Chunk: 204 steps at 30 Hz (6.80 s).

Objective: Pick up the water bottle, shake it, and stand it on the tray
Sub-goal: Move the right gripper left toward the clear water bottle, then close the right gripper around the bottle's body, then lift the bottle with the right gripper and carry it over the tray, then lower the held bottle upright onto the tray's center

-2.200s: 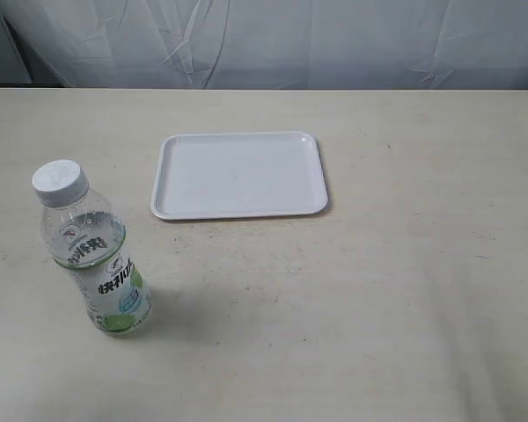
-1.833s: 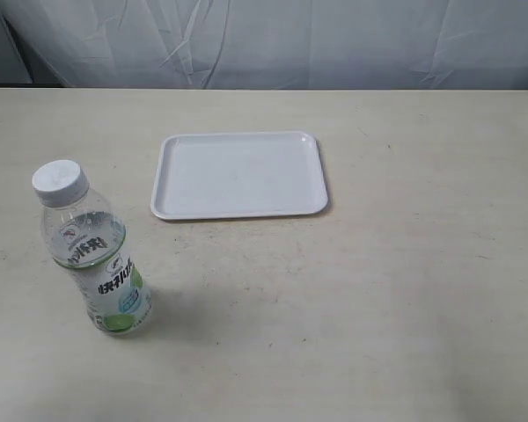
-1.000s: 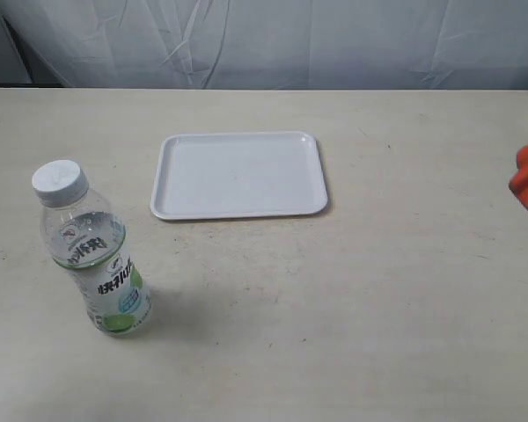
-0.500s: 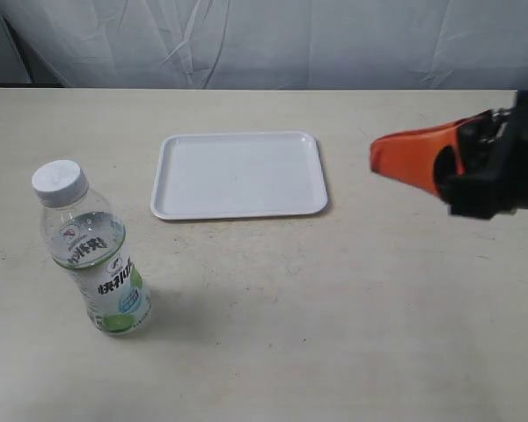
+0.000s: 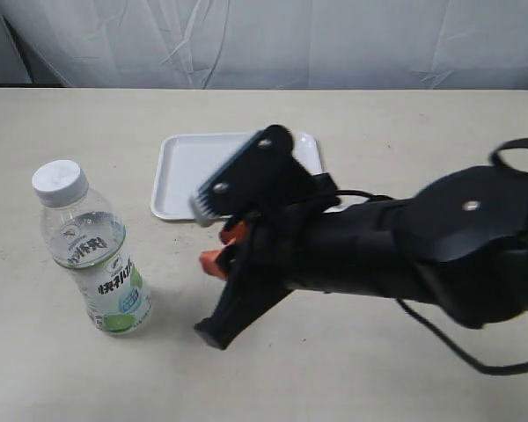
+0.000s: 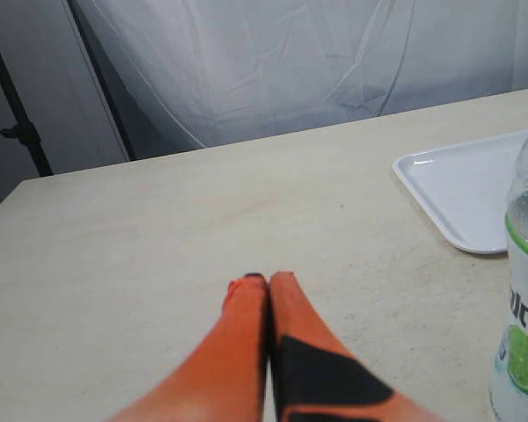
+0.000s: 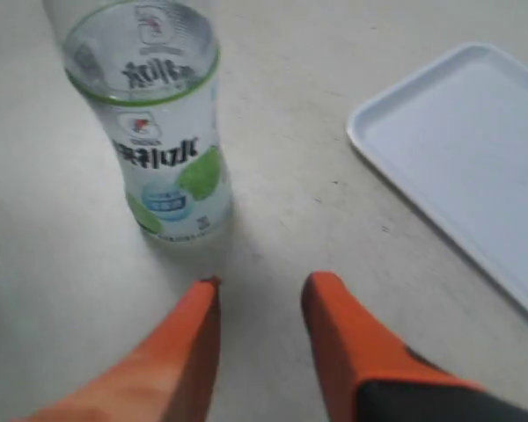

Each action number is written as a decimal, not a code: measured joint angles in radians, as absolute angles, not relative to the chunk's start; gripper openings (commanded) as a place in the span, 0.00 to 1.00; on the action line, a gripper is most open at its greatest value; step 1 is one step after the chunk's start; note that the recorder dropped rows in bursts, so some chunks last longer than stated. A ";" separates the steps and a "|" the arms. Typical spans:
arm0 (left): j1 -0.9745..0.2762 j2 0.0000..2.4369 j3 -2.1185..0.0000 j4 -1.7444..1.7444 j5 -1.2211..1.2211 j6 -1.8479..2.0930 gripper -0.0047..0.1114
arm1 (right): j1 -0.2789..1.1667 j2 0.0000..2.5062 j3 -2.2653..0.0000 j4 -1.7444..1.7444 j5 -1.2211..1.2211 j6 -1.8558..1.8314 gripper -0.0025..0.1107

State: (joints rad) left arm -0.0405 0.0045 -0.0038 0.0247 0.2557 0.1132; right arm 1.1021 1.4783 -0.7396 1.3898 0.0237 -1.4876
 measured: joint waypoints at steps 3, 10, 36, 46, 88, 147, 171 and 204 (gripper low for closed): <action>-0.041 0.005 -0.004 0.025 0.256 0.113 0.04 | 1.143 1.576 -0.818 1.417 -0.008 -1.486 0.87; -0.041 0.005 -0.004 0.025 0.256 0.115 0.04 | 1.181 1.734 -0.934 1.553 -0.064 -1.482 0.94; -0.041 0.005 -0.004 0.025 0.256 0.115 0.04 | 1.254 1.949 -1.177 1.553 -0.140 -1.480 0.79; -0.041 0.005 -0.004 0.025 0.256 0.115 0.04 | 1.254 1.949 -1.177 1.500 -0.118 -1.482 0.02; -0.041 0.005 -0.004 0.025 0.256 0.115 0.04 | 0.944 1.641 -1.136 1.771 -0.052 -1.577 0.02; -0.041 0.005 -0.004 0.025 0.256 0.115 0.04 | 0.771 1.610 -0.970 1.678 0.061 -1.482 0.02; -0.041 0.005 -0.004 0.025 0.256 0.115 0.04 | 0.836 1.582 -0.946 1.686 -0.053 -1.531 0.02; -0.041 0.005 -0.004 0.025 0.256 0.115 0.04 | 0.898 1.587 -1.036 1.742 -0.283 -1.681 0.02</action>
State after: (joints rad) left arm -0.0405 0.0045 -0.0038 0.0247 0.2557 0.1147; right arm 0.8979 1.5872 -1.0361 1.7421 -0.2832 -1.6809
